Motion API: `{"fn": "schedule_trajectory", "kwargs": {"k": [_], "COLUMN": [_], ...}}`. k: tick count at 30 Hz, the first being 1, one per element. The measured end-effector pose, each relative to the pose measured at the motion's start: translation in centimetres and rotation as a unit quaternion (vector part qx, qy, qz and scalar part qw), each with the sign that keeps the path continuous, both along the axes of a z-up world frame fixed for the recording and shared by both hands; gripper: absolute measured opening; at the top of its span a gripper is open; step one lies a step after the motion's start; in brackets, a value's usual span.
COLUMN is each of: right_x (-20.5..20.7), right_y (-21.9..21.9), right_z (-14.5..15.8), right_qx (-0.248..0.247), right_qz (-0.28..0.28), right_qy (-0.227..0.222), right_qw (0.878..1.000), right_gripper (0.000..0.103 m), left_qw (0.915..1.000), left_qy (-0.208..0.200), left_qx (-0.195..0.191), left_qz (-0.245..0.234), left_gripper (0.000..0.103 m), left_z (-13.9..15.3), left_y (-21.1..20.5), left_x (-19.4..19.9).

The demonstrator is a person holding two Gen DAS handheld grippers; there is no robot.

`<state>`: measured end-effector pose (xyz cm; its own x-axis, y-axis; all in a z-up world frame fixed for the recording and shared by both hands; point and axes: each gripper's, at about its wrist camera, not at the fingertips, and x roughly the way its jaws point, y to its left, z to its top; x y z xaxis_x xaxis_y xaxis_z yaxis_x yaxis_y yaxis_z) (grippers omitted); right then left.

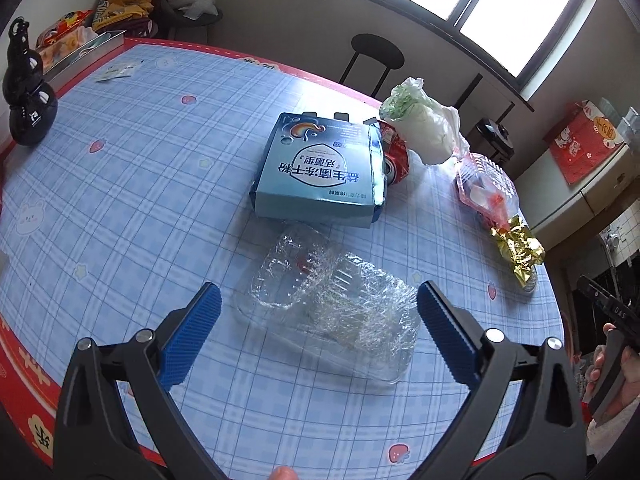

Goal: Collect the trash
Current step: 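Grasp the gold foil wrapper with the right tool while the left tool moves toward the white plastic bag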

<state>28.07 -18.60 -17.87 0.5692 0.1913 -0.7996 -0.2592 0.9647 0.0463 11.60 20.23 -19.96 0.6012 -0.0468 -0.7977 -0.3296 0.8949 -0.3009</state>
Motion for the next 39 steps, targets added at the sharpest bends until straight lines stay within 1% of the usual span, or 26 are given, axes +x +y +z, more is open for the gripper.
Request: {"fn": "schedule_trajectory", "kwargs": {"k": [4, 7, 11, 12, 15, 19, 23, 26, 28, 30, 31, 32, 33, 34, 35, 37, 38, 39], "right_x": [1.5, 3.3, 6.7, 7.7, 10.6, 14.2, 16.5, 17.1, 16.9, 16.5, 16.2, 15.8, 15.4, 15.0, 14.6, 13.6, 13.1, 12.7], "right_y": [-1.3, -2.7, -4.6, -4.8, -4.7, -4.4, -3.6, -3.0, -2.7, -2.6, -2.6, -2.7, -2.7, -2.9, -3.0, -3.5, -3.8, -4.0], "right_z": [-1.8, -2.7, -3.7, -4.1, -5.4, -7.2, -9.0, -10.2, -10.4, -10.5, -10.4, -10.2, -10.0, -9.8, -9.5, -8.6, -8.1, -7.6], "right_qx": [0.004, 0.012, 0.045, 0.047, 0.033, 0.041, 0.039, 0.041, 0.051, 0.059, 0.059, 0.056, 0.055, 0.056, 0.059, 0.071, 0.076, 0.082], "right_qz": [-0.02, -0.039, -0.062, -0.063, -0.06, -0.051, -0.045, -0.029, -0.014, -0.007, -0.006, -0.003, 0.001, 0.007, 0.008, 0.011, 0.012, 0.013], "right_qy": [0.019, 0.022, 0.027, 0.028, 0.026, 0.047, 0.07, 0.094, 0.102, 0.114, 0.116, 0.114, 0.112, 0.112, 0.11, 0.103, 0.098, 0.094], "right_qw": [1.0, 0.999, 0.997, 0.997, 0.997, 0.997, 0.996, 0.994, 0.993, 0.992, 0.992, 0.992, 0.992, 0.992, 0.992, 0.992, 0.992, 0.992], "right_gripper": [0.097, 0.097, 0.097, 0.097, 0.097, 0.097, 0.097, 0.097, 0.093, 0.083, 0.082, 0.077, 0.068, 0.054, 0.053, 0.047, 0.046, 0.043], "left_qw": [0.9998, 0.9996, 0.9995, 0.9994, 0.9995, 0.9994, 0.9988, 0.9986, 0.9987, 0.999, 0.9992, 0.9993, 0.9995, 0.9995, 0.9994, 0.9988, 0.9983, 0.9977], "left_qy": [-0.005, -0.001, 0.012, 0.016, 0.023, 0.031, 0.045, 0.048, 0.046, 0.041, 0.038, 0.035, 0.03, 0.023, 0.015, 0.0, -0.005, -0.01], "left_qx": [-0.003, -0.015, -0.02, -0.019, -0.015, -0.013, -0.019, -0.021, -0.018, -0.017, -0.015, -0.012, -0.008, -0.006, -0.004, 0.003, 0.006, 0.009], "left_qz": [-0.017, -0.023, -0.024, -0.022, -0.016, -0.003, 0.009, 0.013, 0.011, 0.006, 0.002, -0.003, -0.009, -0.019, -0.03, -0.049, -0.058, -0.066], "left_gripper": [0.096, 0.096, 0.096, 0.096, 0.096, 0.096, 0.096, 0.096, 0.096, 0.096, 0.096, 0.096, 0.096, 0.095, 0.095, 0.091, 0.089, 0.088], "left_z": [-0.4, -1.3, -2.7, -3.0, -3.5, -3.9, -4.5, -4.6, -4.3, -3.8, -3.5, -3.1, -2.7, -2.3, -1.7, -0.6, 0.0, 0.5], "left_y": [-0.5, -1.1, -1.8, -1.9, -1.8, -1.5, -1.3, -1.4, -1.5, -1.8, -1.9, -2.1, -2.4, -2.7, -3.0, -3.7, -4.2, -4.6], "left_x": [2.0, 2.8, 3.0, 3.0, 2.9, 2.7, 2.4, 2.3, 2.5, 3.1, 3.5, 4.0, 4.6, 5.3, 6.1, 7.9, 8.9, 9.9]}}
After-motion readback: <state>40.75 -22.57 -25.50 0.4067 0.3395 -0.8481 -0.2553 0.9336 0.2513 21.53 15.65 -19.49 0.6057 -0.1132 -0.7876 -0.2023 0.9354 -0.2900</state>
